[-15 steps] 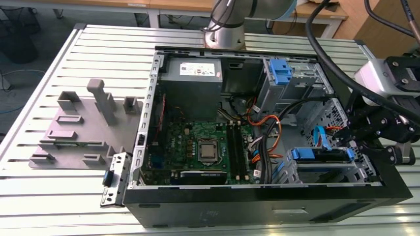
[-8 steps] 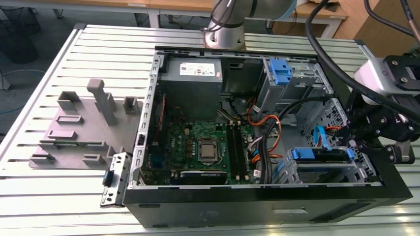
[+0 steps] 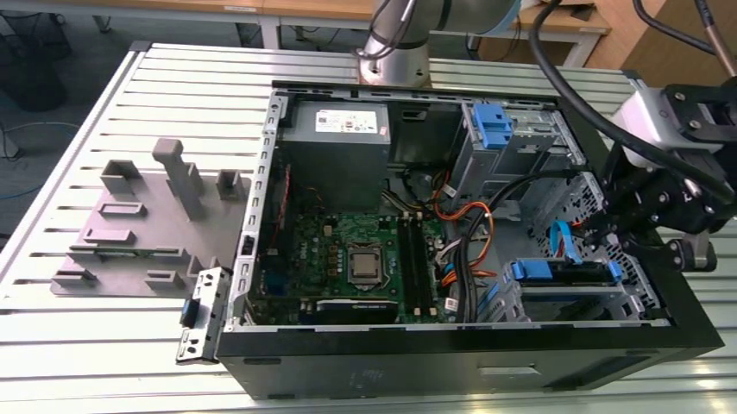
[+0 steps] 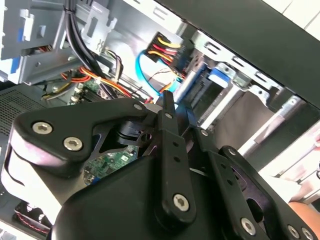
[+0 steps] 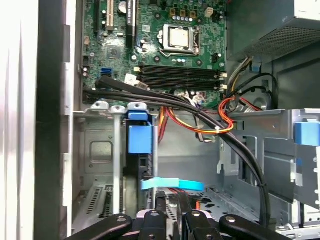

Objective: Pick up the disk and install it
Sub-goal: 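Insert the second disk wire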

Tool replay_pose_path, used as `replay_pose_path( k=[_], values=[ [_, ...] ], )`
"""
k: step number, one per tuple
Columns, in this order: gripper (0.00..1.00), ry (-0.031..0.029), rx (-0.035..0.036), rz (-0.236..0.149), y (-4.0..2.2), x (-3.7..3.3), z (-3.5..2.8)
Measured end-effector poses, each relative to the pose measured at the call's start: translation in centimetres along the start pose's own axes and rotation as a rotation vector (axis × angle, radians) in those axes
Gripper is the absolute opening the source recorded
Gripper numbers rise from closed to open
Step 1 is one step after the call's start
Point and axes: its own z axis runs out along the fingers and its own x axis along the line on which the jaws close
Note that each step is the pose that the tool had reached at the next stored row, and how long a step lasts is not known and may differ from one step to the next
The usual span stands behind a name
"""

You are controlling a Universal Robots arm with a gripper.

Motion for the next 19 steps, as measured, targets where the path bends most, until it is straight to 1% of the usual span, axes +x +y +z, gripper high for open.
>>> replay_pose_path(
  k=[6, 9, 13, 15, 17, 19],
  values=[
    [0.23, 0.0, 0.0, 0.0, 0.01, -1.36, 0.28],
    [0.23, -0.0001, 0.0, 0.0, -0.03, -1.66, 0.35],
    [0.23, 0.0004, 0.0, 0.0, -0.47, -1.72, 0.36],
    [0.23, 0.0034, 0.0, 0.0, -0.69, -1.74, 0.37],
    [0.23, 0.0093, 0.0, 0.0, -0.83, -1.77, 0.36],
    [0.23, 0.0169, 0.0, 0.0, -0.95, -1.83, 0.37]
  ],
)
